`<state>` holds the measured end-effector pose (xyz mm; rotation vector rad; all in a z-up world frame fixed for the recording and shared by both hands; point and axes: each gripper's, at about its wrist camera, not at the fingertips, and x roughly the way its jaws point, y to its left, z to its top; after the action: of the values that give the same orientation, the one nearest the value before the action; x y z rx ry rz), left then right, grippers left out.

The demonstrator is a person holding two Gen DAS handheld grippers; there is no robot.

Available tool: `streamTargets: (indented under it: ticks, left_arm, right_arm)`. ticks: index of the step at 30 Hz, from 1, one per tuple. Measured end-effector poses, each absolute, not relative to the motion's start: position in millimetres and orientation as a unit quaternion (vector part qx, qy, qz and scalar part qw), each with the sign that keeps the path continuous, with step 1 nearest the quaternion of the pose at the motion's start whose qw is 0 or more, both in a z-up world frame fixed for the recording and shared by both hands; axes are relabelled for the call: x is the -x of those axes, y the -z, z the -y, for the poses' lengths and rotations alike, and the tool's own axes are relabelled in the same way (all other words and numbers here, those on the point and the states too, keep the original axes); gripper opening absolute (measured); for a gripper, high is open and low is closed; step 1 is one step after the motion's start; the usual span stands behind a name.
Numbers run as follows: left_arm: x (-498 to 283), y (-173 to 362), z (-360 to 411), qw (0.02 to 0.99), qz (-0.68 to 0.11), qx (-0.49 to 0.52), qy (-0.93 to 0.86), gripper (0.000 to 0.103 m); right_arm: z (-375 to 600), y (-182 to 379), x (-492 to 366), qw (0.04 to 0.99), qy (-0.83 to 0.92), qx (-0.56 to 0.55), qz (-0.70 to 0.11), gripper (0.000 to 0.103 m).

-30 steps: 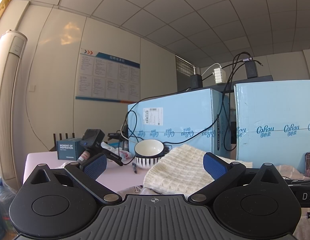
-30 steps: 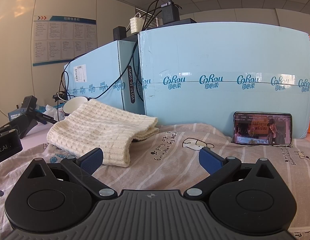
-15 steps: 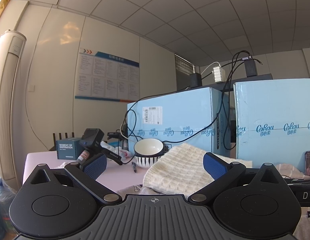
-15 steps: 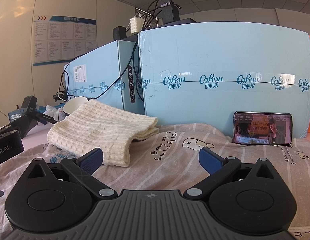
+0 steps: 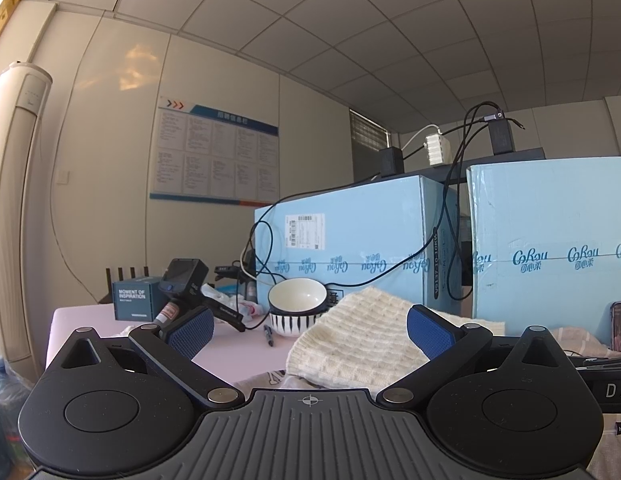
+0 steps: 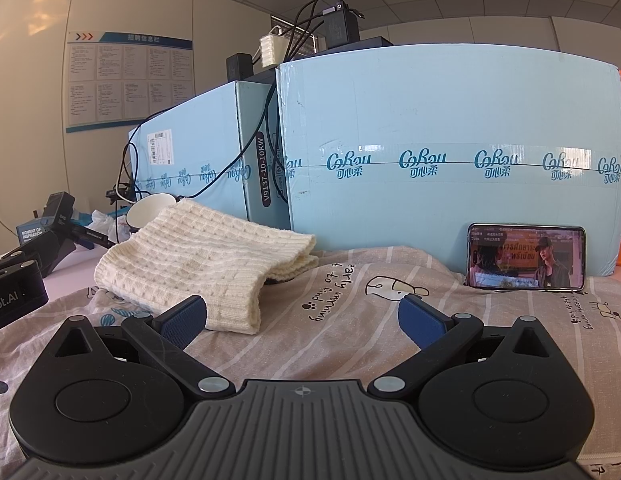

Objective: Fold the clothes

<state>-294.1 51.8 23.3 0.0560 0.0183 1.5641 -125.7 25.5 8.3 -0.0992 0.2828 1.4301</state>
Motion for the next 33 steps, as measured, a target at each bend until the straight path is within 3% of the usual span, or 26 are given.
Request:
streamTargets:
  ticks: [33]
  left_arm:
    - [297.5,-24.4,-49.7,0.71,0.003,-0.025,-0.703,0.103]
  right_arm:
    - [-24.6,-8.7,125.6,0.748,-0.65,0.045,-0.129,0.103]
